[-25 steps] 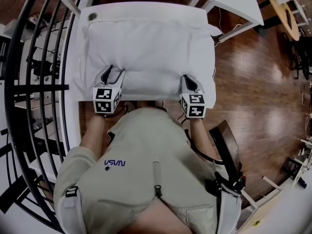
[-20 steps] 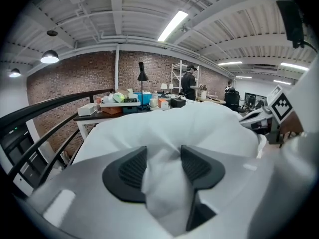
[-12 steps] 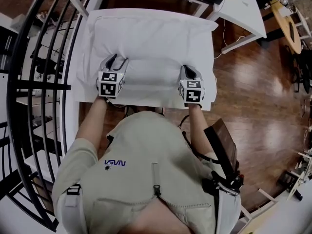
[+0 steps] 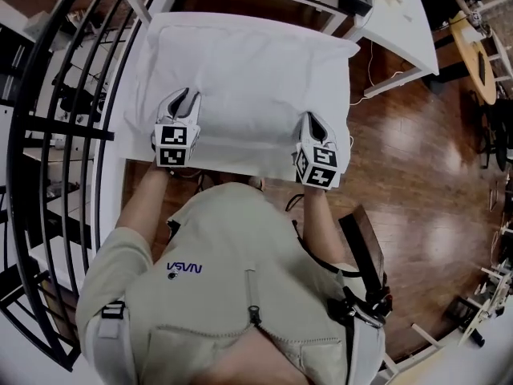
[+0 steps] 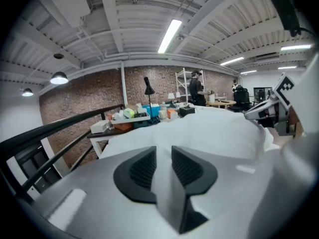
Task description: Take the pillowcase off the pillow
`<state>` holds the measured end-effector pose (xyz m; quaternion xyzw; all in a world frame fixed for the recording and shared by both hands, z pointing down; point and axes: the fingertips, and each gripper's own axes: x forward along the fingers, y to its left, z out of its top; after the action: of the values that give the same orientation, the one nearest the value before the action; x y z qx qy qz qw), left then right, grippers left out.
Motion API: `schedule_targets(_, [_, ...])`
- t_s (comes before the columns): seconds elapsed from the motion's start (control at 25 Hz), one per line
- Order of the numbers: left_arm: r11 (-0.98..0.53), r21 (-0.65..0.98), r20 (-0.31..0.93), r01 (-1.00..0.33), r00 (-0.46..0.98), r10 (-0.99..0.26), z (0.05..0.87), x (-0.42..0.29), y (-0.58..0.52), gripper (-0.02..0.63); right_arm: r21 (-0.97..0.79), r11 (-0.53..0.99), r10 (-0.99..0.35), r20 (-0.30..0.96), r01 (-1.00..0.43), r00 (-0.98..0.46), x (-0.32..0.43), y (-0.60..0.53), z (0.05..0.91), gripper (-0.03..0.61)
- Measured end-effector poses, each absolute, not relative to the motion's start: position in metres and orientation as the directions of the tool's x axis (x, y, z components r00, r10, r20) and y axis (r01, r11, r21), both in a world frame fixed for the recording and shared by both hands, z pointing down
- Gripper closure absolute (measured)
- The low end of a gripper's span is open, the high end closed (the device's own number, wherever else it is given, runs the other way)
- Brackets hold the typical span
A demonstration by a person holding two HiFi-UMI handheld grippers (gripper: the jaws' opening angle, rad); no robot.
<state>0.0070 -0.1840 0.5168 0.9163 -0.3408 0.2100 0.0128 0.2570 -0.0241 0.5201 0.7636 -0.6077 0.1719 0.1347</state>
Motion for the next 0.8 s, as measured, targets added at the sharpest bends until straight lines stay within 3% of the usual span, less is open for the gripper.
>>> schedule_targets(0.12, [-0.715, -0.090, 0.317, -0.694, 0.660, -0.681, 0.488, -0.007, -0.178, 0.607, -0.032, -0.214, -0.923, 0.333, -0.976, 0.191, 0.257, -0.025, 0.486, 0.575])
schedule_targets(0.36, [-0.604, 0.018, 0.319, -0.797, 0.577, -0.752, 0.487, -0.053, -0.147, 0.607, -0.028, -0.047, -0.958, 0.284, -0.998, 0.037, 0.212, -0.045, 0.472, 0.575])
schedule_targets(0.8, [-0.432, -0.070, 0.247, -0.899, 0.404, -0.881, 0.457, -0.089, -0.104, 0.607, -0.032, 0.359, -0.901, 0.248, -0.933, -0.356, 0.110, -0.080, 0.461, 0.575])
